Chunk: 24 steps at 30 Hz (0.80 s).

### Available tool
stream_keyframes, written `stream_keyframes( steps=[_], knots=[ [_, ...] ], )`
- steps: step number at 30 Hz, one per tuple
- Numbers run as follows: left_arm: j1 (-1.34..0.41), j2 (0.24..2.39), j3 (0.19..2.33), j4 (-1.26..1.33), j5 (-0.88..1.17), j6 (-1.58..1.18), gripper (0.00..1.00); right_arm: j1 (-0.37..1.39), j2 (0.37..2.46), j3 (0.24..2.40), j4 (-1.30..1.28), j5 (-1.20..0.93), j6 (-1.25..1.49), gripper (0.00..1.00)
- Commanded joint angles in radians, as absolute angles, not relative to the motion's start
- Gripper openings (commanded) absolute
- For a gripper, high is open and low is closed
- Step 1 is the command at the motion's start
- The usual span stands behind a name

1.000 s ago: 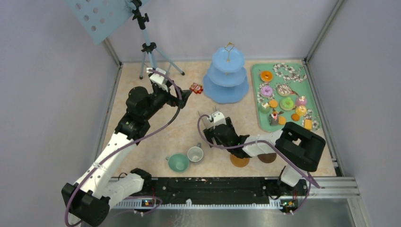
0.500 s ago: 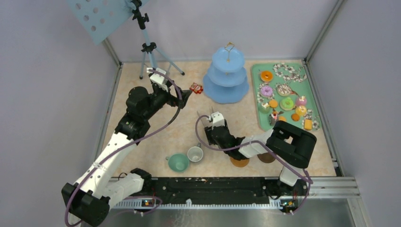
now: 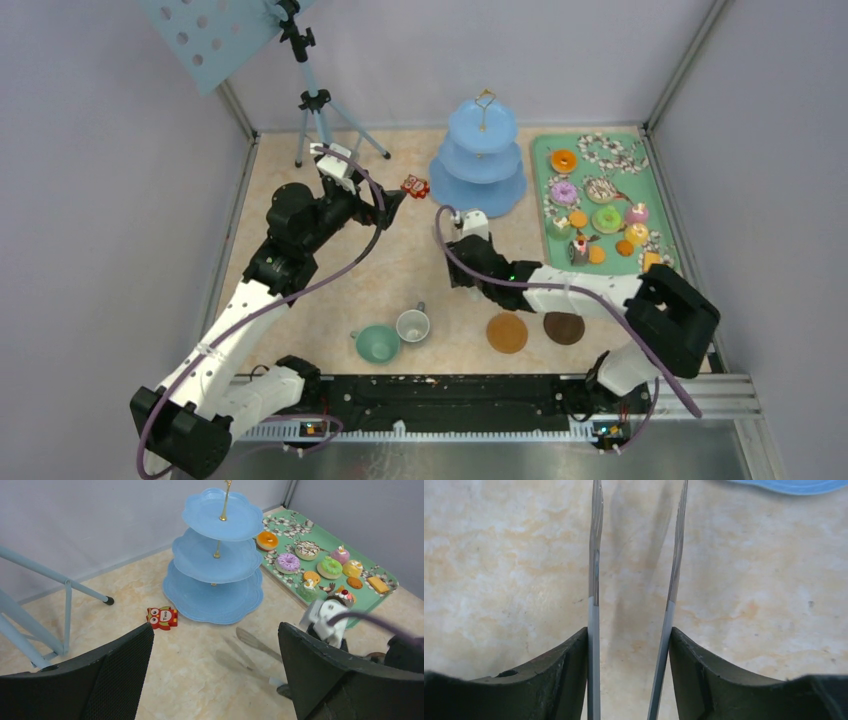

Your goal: Serve the afternoon tea

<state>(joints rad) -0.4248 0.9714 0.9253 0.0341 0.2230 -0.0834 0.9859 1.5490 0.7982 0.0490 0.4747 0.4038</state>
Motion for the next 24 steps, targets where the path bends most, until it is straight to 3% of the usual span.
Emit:
stream_keyframes(
  steps=[1,12,16,21,24],
  knots=[
    [-0.430,0.972,0.939,0.077,0.236,-0.098,0.99,0.898,1.398,0.858,-0.218,0.389,0.491,0.53],
    [-0.434,1.029,1.109,-0.031,0.432,-0.241,0.99,0.753,1.114,0.969,-0.634,0.468,0.496,0.50],
    [-0.434,1.037,1.099,-0.030,0.371,-0.182,0.99,0.629,1.064,1.003,-0.696,0.453,0.457,0.49],
    [-0.438,1.036,1.040,-0.023,0.306,-0.130,0.99,0.442,1.055,1.028,-0.701,0.341,0.397,0.49],
    [-0.438,1.061,1.112,-0.075,0.315,-0.151,0.99,0.309,1.082,1.034,-0.644,0.196,0.357,0.49]
  ],
)
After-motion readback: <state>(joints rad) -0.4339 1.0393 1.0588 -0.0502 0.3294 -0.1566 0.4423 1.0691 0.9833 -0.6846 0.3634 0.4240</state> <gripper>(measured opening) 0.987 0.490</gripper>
